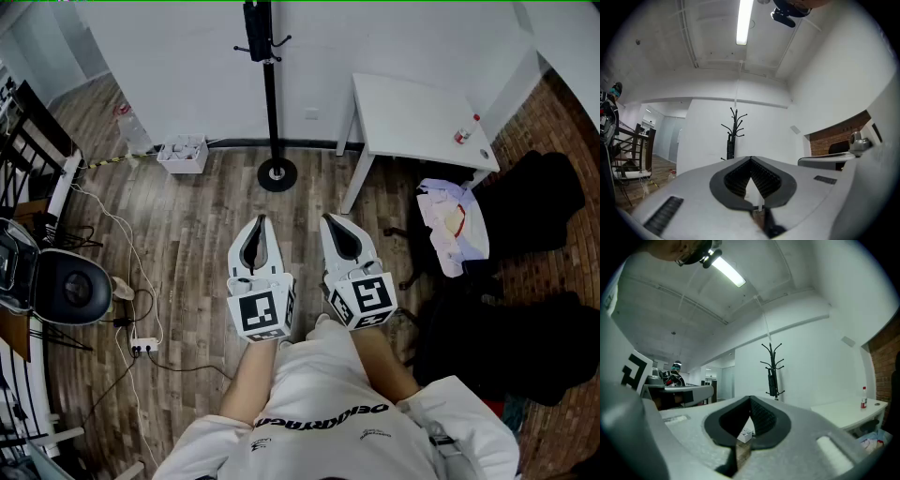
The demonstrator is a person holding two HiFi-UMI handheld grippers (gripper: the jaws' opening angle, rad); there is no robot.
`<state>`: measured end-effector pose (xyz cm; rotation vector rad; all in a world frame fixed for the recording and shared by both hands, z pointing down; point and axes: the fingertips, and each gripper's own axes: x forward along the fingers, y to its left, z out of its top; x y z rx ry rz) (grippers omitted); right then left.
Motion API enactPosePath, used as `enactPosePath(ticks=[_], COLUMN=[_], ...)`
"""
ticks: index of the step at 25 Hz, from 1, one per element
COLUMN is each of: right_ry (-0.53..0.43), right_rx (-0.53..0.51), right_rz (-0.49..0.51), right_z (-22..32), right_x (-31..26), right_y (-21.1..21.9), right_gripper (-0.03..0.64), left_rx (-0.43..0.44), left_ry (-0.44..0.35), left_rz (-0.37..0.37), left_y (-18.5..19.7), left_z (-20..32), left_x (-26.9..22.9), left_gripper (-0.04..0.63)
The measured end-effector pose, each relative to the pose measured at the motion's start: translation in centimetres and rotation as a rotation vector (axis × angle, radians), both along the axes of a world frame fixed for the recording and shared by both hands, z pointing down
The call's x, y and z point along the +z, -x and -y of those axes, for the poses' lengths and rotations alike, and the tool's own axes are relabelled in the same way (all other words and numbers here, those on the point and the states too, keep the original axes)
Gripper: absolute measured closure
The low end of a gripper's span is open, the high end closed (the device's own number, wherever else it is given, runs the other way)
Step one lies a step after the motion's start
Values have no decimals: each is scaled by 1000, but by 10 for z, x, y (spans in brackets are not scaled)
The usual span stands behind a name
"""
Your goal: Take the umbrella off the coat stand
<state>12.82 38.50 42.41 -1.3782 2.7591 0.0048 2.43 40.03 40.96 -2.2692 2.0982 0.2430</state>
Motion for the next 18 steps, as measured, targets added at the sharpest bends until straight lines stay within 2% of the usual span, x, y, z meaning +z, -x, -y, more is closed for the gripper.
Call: enactPosePath(ticks=[7,11,16,18], right_ry=[13,25,18,23], right_rx=[-22,-43,-77,-94], right_rz=[5,18,43,59], right_z=[24,57,95,109], right_x=[0,-6,-11,-8], right_y=[-12,-20,-39,-49], right_gripper=[618,618,617,617], left_rx=[-13,-24,-53,-66], left_ry=[9,14,12,-12], left_rz=[11,-13,15,15], left_y=[-14,-24,-45,-56], left_z=[20,48,83,93], left_x=[-2,-4,-8,-8], left_gripper=[598,598,598,598])
